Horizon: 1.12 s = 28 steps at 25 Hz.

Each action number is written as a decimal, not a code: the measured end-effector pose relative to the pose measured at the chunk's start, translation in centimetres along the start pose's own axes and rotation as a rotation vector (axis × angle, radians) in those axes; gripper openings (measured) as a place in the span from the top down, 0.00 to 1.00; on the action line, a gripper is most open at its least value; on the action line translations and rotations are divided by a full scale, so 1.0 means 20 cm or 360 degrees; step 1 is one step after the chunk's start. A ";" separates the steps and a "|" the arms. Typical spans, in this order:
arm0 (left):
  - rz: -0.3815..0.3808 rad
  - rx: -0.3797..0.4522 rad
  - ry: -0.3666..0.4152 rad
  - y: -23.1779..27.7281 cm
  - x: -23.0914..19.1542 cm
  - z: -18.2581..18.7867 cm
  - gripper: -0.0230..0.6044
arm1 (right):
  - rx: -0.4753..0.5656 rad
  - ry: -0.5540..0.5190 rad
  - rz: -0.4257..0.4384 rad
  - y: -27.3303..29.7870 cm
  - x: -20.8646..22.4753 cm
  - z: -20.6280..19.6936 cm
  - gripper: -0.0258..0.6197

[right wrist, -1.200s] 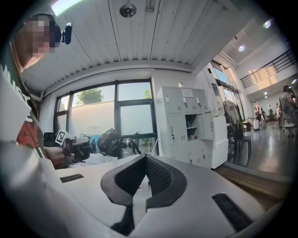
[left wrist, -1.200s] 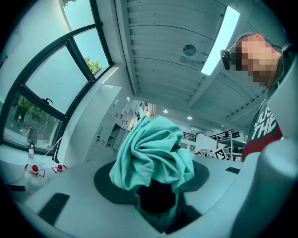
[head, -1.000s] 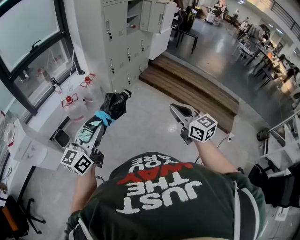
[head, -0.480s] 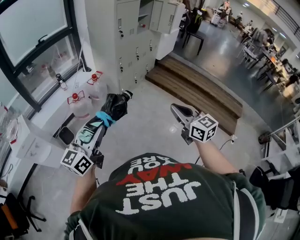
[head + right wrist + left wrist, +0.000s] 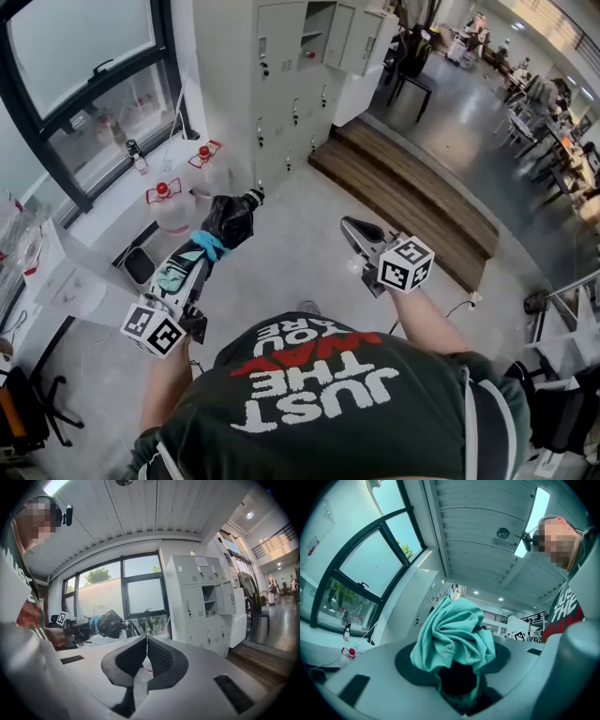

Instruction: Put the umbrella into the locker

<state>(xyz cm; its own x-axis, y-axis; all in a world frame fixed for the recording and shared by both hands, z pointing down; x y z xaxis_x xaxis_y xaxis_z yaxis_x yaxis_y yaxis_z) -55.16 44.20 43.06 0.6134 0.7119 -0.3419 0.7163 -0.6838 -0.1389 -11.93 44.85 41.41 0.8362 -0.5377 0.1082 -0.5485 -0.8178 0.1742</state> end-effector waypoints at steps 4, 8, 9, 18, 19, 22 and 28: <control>0.0047 0.0003 0.0044 0.16 -0.02 -0.03 0.61 | -0.0007 0.0005 0.0099 0.15 0.23 0.00 0.91; 0.0136 0.0032 0.0031 0.42 -0.06 -0.07 0.61 | 0.0012 0.0000 0.0208 0.35 0.54 0.05 0.91; 0.0157 0.0041 0.0016 0.50 -0.07 -0.07 0.61 | 0.0018 -0.0002 0.0230 0.40 0.62 0.07 0.91; 0.0158 0.0123 -0.0040 1.39 -0.11 -0.07 0.61 | 0.0060 -0.0053 0.0313 0.66 1.45 0.35 0.91; 0.0150 0.0124 -0.0041 1.48 -0.12 -0.07 0.61 | 0.0063 -0.0048 0.0310 0.67 1.53 0.37 0.91; 0.0124 0.0116 -0.0040 1.72 -0.14 -0.07 0.61 | 0.0051 -0.0024 0.0289 0.70 1.74 0.37 0.91; 0.0065 0.0075 -0.0048 2.05 -0.19 -0.09 0.61 | 0.0036 0.0014 0.0253 0.71 2.00 0.37 0.91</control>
<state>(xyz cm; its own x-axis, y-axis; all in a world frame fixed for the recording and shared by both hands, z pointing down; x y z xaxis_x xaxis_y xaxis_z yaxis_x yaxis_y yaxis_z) -27.43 13.73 40.38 0.6311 0.6785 -0.3759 0.6739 -0.7196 -0.1673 13.59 10.20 41.05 0.7387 -0.6591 0.1414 -0.6739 -0.7270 0.1318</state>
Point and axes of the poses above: the fingertips, and each gripper's own axes: y forward along the fingers, x to its right, z out of its top, the point moved 9 cm from there along -y, backward along the fingers, and after that the axes turned 1 degree about -z, right-handed, at the moved point
